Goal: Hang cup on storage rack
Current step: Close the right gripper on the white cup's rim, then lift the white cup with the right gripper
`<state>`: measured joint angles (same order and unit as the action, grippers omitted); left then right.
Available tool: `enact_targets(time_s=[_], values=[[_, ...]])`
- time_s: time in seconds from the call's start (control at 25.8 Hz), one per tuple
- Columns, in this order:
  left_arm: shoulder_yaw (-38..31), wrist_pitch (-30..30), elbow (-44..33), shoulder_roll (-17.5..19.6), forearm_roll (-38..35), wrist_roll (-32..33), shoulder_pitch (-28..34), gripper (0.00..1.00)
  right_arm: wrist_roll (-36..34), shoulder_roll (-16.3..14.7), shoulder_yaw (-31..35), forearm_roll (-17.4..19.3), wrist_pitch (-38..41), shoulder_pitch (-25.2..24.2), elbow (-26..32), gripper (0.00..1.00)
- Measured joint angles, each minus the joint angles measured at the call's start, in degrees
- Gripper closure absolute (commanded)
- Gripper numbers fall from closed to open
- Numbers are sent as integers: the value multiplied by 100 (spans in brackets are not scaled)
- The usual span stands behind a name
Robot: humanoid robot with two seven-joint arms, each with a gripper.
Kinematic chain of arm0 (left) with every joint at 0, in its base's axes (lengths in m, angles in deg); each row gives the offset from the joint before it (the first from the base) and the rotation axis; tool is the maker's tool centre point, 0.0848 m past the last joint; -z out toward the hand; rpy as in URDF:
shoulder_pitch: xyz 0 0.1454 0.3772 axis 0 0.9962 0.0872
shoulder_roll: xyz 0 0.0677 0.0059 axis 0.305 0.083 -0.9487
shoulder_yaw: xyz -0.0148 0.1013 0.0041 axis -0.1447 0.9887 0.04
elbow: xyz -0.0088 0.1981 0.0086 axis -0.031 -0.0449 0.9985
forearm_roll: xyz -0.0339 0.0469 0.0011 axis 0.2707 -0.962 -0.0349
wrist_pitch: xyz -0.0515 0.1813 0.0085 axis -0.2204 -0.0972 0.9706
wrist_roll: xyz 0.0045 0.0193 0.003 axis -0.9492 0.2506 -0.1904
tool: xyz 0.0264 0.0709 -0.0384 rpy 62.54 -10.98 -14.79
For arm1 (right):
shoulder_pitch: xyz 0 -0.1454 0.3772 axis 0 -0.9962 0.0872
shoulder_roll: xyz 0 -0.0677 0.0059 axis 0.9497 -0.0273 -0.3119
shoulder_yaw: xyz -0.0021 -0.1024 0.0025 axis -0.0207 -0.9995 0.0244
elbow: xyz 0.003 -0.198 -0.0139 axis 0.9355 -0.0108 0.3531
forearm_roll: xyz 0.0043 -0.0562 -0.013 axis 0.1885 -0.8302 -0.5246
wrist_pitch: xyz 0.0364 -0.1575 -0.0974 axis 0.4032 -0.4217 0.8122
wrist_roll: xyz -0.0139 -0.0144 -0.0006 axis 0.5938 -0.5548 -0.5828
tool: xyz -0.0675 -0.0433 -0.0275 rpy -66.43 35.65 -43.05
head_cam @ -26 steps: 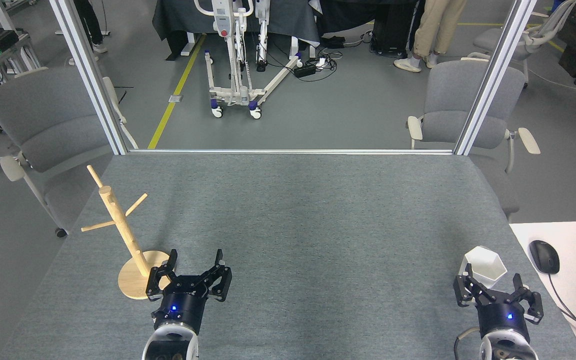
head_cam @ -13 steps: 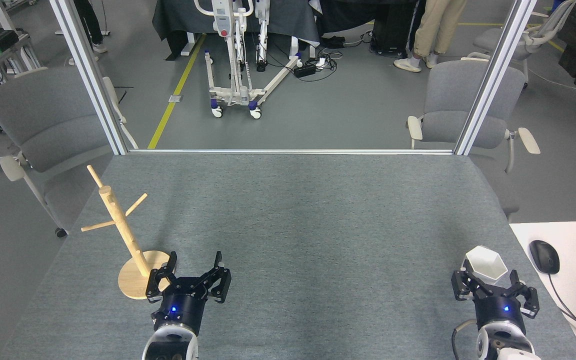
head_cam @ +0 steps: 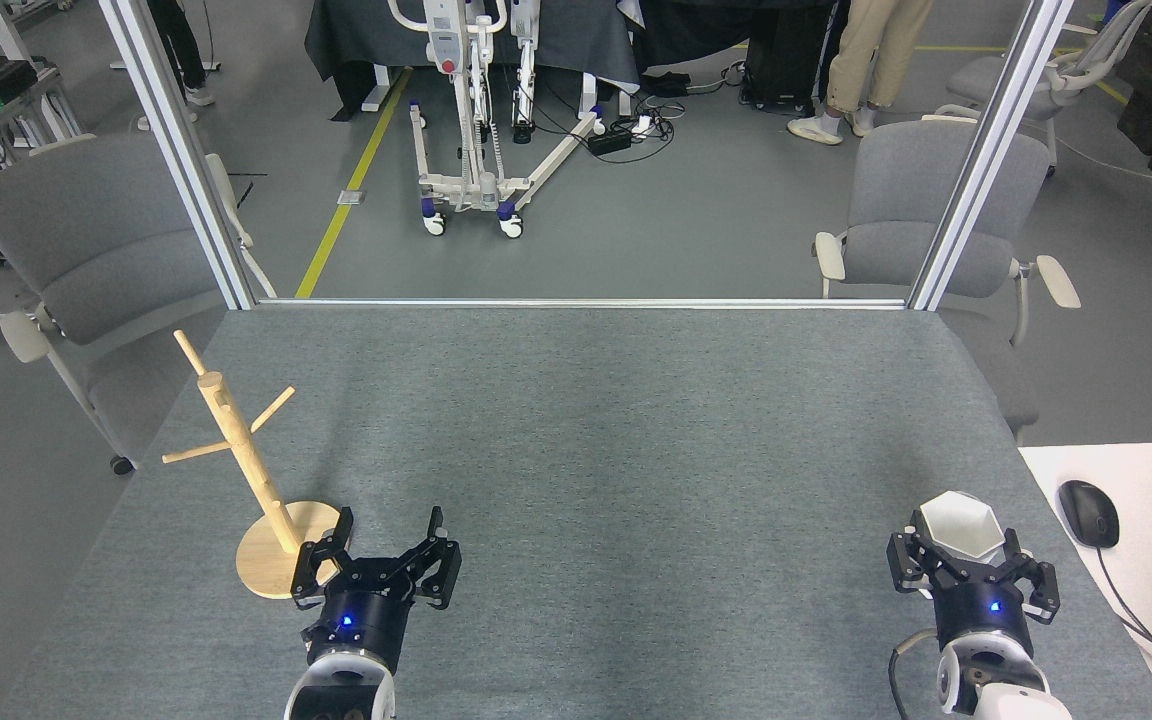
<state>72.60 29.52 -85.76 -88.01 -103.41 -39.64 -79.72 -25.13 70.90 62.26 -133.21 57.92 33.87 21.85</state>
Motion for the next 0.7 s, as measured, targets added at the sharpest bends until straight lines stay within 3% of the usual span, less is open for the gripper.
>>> enact_targets(time_s=[0.7], values=[[2, 32, 142, 4, 0, 5, -52, 1, -25, -36, -85, 17, -10, 176, -278, 1]])
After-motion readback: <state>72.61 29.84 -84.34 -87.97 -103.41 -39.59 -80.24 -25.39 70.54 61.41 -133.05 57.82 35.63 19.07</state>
